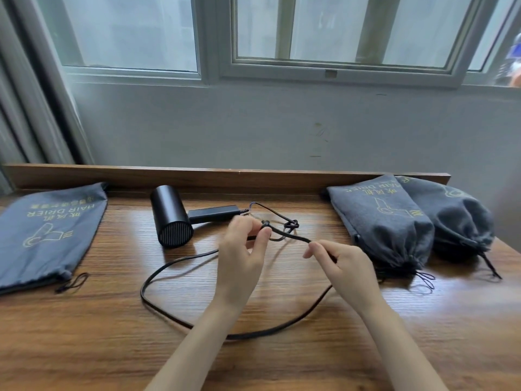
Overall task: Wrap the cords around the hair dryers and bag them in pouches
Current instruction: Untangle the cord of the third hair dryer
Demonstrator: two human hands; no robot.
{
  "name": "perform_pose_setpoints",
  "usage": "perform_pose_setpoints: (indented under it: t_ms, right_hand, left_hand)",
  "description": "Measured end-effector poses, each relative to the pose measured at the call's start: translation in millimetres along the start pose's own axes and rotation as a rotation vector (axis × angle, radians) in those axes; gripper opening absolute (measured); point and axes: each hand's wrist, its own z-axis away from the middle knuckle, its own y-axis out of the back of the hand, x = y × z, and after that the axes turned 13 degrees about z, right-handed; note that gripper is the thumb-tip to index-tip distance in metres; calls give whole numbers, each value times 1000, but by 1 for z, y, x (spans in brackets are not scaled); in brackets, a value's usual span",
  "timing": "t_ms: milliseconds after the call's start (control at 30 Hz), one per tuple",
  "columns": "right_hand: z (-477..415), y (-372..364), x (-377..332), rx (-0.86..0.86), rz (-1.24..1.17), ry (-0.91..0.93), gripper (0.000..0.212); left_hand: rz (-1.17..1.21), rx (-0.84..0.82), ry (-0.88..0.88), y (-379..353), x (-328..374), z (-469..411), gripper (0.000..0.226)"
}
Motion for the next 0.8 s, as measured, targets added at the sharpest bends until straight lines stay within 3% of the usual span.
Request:
perform_pose_setpoints:
  t_ms: [133, 233, 400, 600, 733, 800]
  right_hand:
    - [-2, -1, 2, 55, 59, -88, 10]
    - [0, -3, 0, 139, 1, -48, 3]
    - [3, -5, -2, 151, 39, 110, 17]
    - [6, -7, -7, 96, 45, 177, 8]
    - [8, -6, -11, 19, -70, 210, 12]
    - [8, -5, -11, -2, -134, 183, 20]
  left_hand:
    - [51, -1, 59, 0, -3, 0, 18]
    - [-6, -123, -2, 2, -6, 2, 20]
    - [-115, -227, -64, 3, -13, 4, 20]
    - [-144, -477, -63, -4, -12, 13, 18]
    - [-387, -432, -232, -9, -12, 16, 23]
    - [-345, -458, -209, -10, -7, 15, 19]
